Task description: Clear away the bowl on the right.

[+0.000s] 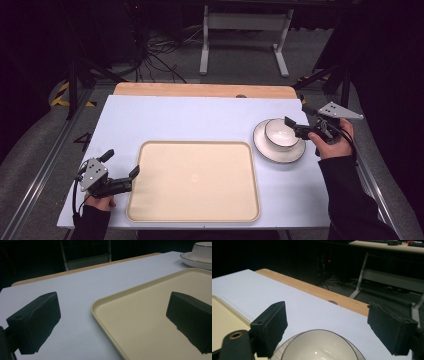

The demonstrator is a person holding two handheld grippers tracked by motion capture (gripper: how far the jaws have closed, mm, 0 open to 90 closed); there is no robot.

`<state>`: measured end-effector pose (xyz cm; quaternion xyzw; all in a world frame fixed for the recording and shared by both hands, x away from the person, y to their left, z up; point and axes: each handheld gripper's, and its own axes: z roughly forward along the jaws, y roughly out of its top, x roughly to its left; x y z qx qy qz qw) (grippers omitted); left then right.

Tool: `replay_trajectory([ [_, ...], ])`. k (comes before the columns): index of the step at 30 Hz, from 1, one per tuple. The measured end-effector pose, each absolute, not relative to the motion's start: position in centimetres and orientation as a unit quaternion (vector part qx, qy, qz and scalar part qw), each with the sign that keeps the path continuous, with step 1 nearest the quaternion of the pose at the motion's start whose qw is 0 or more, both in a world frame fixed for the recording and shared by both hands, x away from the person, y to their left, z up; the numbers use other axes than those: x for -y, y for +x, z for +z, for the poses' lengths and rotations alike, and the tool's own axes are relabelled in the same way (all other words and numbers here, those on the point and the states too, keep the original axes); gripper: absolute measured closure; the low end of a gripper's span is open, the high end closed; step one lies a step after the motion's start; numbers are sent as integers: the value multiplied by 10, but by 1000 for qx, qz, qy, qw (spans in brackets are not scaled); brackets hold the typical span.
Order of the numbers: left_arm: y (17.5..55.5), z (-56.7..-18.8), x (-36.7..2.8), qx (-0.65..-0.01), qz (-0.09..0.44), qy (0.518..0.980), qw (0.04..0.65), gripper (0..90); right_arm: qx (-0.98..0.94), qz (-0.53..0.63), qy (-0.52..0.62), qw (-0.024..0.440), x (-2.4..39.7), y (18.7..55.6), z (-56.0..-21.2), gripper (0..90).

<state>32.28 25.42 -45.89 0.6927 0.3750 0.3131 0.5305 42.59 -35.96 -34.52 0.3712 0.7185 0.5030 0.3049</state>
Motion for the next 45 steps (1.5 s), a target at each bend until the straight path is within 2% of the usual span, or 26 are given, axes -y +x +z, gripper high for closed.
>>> replay_trajectory([
  [7,323,-459,-254,-375,313,693,531,1,-732,462,395,306,362,435,-345,202],
  [14,321,-459,-254,-372,313,694,530,1,-750,411,428,290,363,443,-342,288],
  [15,320,-459,-254,-372,314,695,530,1,-759,394,437,279,363,446,-342,311],
  [26,320,-459,-254,-373,314,694,529,1,-781,313,492,224,367,464,-353,335],
  [36,321,-459,-254,-372,313,694,531,1,-791,252,523,192,367,476,-364,336],
  [39,321,-459,-255,-372,313,694,531,1,-790,241,535,181,368,480,-367,354],
  [45,321,-459,-254,-372,313,694,530,1,-787,219,557,151,367,488,-371,452],
])
